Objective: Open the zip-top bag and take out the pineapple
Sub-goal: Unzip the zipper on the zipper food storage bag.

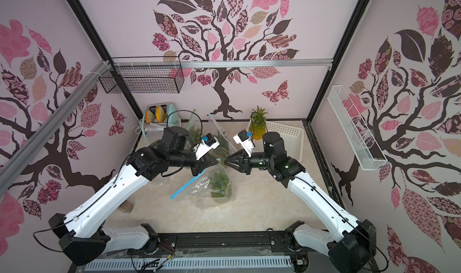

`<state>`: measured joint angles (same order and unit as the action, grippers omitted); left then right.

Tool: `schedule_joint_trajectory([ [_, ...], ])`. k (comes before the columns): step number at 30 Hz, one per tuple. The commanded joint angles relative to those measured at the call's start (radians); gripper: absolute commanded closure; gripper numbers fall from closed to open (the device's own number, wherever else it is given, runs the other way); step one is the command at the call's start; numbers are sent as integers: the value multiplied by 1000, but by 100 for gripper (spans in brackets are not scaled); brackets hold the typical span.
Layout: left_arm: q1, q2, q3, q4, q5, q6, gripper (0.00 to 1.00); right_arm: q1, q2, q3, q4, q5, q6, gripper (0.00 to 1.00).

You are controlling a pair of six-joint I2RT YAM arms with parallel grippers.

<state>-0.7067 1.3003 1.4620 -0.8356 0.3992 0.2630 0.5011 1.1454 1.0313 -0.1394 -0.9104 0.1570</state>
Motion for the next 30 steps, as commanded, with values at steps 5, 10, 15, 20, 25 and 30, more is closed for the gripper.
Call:
schedule_joint_trajectory([
  [5,6,6,37,41,50,7,100,2,21,55,23,-66,-7,75],
  [10,5,8,39,39,61,6,100,2,34,53,87,-84,37,77],
  [15,5,6,41,41,71,7,100,4,46,54,127,-91,64,79],
  [20,6,11,44,44,79,5,100,14,61,57,145,-104,80,82],
  [25,5,16,45,51,88,0,100,22,62,51,172,-109,97,85],
  [30,5,22,49,52,95,1,100,27,66,45,196,-119,115,91],
])
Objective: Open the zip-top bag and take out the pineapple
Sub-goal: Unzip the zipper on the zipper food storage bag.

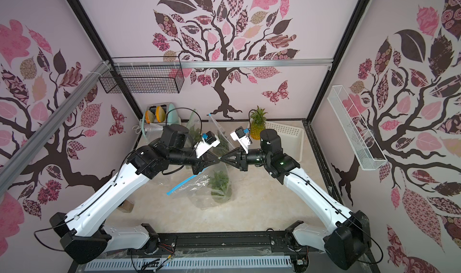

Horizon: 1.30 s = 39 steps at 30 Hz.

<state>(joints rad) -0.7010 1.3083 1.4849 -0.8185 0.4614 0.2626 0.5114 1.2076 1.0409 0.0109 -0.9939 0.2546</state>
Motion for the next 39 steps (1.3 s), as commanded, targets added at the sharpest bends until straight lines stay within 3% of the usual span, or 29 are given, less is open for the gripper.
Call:
schedule_joint_trajectory([
  [1,0,15,27,36,33,0,100,17,4,35,46,-35,19,93],
  [5,0,18,25,43,35,1,100,19,-1,29,58,-36,26,100],
  [15,0,-1,13,7,-14,15,100,18,-74,-35,131,117,80,100],
  [25,1,-58,-33,-30,-73,22,100,9,-103,-69,189,171,139,100],
  [32,5,-78,-51,-57,-97,28,100,-19,-127,-82,193,180,151,100],
  [37,6,-81,-50,-43,-92,27,100,-29,-105,-67,171,96,153,100],
  [39,5,-77,-44,-17,-79,20,100,-24,-81,-42,103,38,106,89],
])
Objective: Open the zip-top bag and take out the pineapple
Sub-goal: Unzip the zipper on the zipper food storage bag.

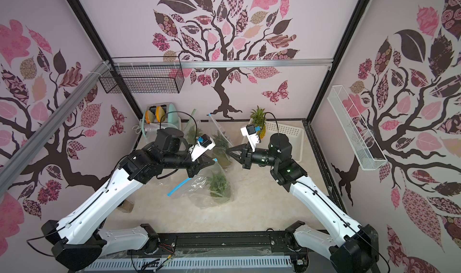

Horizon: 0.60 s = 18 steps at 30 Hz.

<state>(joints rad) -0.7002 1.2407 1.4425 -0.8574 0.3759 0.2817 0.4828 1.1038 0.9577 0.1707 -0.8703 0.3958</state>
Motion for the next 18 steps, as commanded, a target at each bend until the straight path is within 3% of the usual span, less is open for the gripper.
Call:
schedule_joint_trajectory([
  [1,5,-6,2,33,15,-2,100,9,30,51,-95,-94,-68,82],
  [5,5,13,29,73,42,-10,100,47,55,103,-261,-107,-207,57],
  [7,5,23,44,79,49,-8,100,68,68,124,-304,-104,-246,53],
  [11,5,38,60,78,64,-7,100,87,101,142,-315,-108,-262,52],
  [18,5,40,59,82,79,-10,100,113,134,162,-333,-108,-290,62],
])
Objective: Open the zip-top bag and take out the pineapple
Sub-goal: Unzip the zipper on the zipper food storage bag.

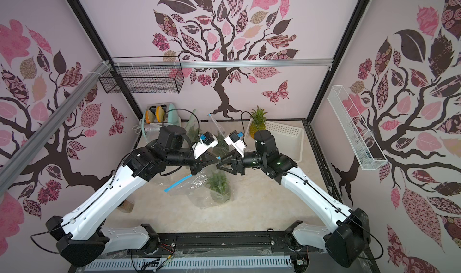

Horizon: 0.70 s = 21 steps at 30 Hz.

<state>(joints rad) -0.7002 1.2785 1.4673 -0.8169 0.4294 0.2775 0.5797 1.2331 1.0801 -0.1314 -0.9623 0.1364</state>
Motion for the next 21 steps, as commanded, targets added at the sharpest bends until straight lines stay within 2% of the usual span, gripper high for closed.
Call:
schedule_joint_trajectory([
  [1,5,4,36,39,27,-6,100,16,8,41,-30,-15,-31,62],
  [4,5,6,41,34,35,-3,100,17,10,42,-29,7,-35,64],
  [5,5,7,44,33,38,-3,100,17,10,41,-25,15,-37,68],
  [8,5,9,47,26,43,0,100,17,8,35,6,45,-14,96],
  [9,5,11,47,21,44,1,100,18,9,34,19,46,-5,100],
  [16,5,2,48,-49,20,31,100,11,-56,-35,127,149,79,100],
  [21,5,-11,54,-128,-12,72,100,-33,-116,-80,182,179,144,100],
])
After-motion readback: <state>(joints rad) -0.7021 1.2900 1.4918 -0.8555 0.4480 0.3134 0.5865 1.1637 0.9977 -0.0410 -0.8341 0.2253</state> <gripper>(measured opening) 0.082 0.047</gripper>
